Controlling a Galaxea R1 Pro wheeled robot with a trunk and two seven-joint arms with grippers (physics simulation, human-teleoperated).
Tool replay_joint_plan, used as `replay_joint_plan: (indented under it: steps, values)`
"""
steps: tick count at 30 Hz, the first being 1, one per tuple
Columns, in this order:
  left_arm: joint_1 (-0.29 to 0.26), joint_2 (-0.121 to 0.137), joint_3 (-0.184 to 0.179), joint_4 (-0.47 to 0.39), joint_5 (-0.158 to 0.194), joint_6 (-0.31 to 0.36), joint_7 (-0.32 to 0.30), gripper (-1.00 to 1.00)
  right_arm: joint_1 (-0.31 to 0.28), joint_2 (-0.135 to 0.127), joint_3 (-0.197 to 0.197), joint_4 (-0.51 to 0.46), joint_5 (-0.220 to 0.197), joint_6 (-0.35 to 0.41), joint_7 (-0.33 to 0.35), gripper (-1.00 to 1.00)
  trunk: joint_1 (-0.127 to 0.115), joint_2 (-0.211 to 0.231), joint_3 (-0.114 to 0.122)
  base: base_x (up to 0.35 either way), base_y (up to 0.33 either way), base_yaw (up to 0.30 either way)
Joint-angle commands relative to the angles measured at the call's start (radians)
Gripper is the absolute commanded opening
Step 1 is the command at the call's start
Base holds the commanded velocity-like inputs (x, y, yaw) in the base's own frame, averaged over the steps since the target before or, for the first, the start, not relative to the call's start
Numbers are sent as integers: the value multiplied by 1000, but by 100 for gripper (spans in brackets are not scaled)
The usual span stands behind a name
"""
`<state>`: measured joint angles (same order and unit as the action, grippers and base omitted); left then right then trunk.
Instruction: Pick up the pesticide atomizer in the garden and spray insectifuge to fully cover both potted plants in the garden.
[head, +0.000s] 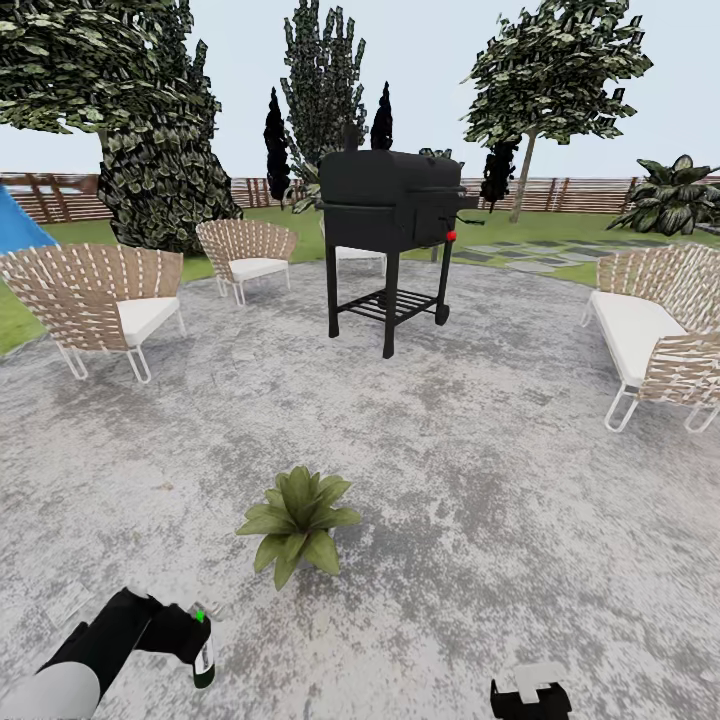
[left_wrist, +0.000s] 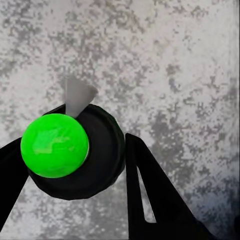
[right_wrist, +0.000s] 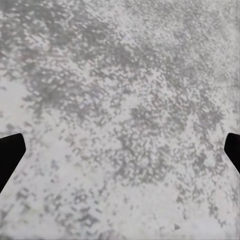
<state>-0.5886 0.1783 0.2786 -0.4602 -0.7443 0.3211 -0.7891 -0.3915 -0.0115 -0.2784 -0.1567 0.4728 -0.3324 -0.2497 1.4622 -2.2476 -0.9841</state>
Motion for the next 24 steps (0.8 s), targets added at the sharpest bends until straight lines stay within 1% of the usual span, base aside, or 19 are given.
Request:
replay_joint_plan:
  steps: [1, 3, 5, 7, 9, 10, 11, 12, 13, 14, 15, 16, 18, 19, 21, 24]
  values:
    - [-2, -3, 6, -2, -6, 15, -10, -100, -1, 0, -8, 2, 10, -4, -4, 100, 0, 0, -1, 0, 0, 0]
    - [-5, -6, 4, -2, -7, 53, -14, -100, 0, 1, -8, 3, 10, -4, -4, 100, 0, 0, -1, 0, 0, 0]
    - [-13, -8, 3, -3, -5, 129, -19, -100, 1, 4, -8, 10, 10, -5, -5, 100, 0, 0, -1, 0, 0, 0]
    - [-38, -10, 2, -3, -5, 206, -35, -100, 2, 6, -8, 30, 10, -6, -5, 100, 0, 0, -1, 0, 0, 0]
    - [-68, -9, 0, -3, -6, 259, -72, -100, 2, 7, -9, 45, 10, -6, -6, 100, 0, 0, -1, 0, 0, 0]
    - [-75, -8, -3, -3, -6, 268, -85, -100, 2, 7, -10, 47, 10, -6, -6, 100, 0, 0, -1, 0, 0, 0]
    - [-89, -6, -13, -3, -9, 285, -112, -100, 2, 6, -12, 49, 10, -6, -6, 100, 0, 0, -1, 0, 0, 0]
    - [-103, -4, -30, -3, -15, 302, -142, -100, 2, 4, -18, 51, 9, -6, -6, 100, 0, 0, -1, 0, 0, 0]
    - [-116, -1, -55, -3, -24, 319, -175, -100, 2, 2, -30, 51, 9, -7, -6, 100, 0, 0, -1, 0, 0, 0]
    - [-127, 1, -83, -3, -36, 339, -208, -100, 2, 1, -53, 51, 7, -7, -7, 100, 0, 0, -1, 0, 0, 0]
    - [-137, 3, -111, -3, -48, 358, -240, -100, 2, 0, -84, 51, 3, -7, -7, 100, 0, 0, -1, 0, 0, 0]
    - [-140, 3, -124, -3, -54, 367, -257, -100, 2, 0, -103, 51, 1, -7, -7, 100, 0, 0, -1, 0, 0, 0]
    - [-149, 4, -167, -4, -77, 387, -314, -100, 2, -10, -175, 50, -5, -6, -4, 100, 0, 0, -1, 0, 0, 0]
    - [-151, 4, -182, -4, -87, 393, -331, -100, 2, -17, -198, 50, -6, -6, -2, 100, 0, 0, -1, 0, 0, 0]
    - [-154, 1, -203, -5, -107, 399, -350, -100, 2, -28, -221, 51, -5, -6, 1, 100, 0, 0, -1, 0, 0, 0]
    - [-157, -2, -213, -23, -128, 406, -361, -100, 2, -32, -233, 52, -4, -7, 2, 100, 0, 0, -1, 81, 0, 0]
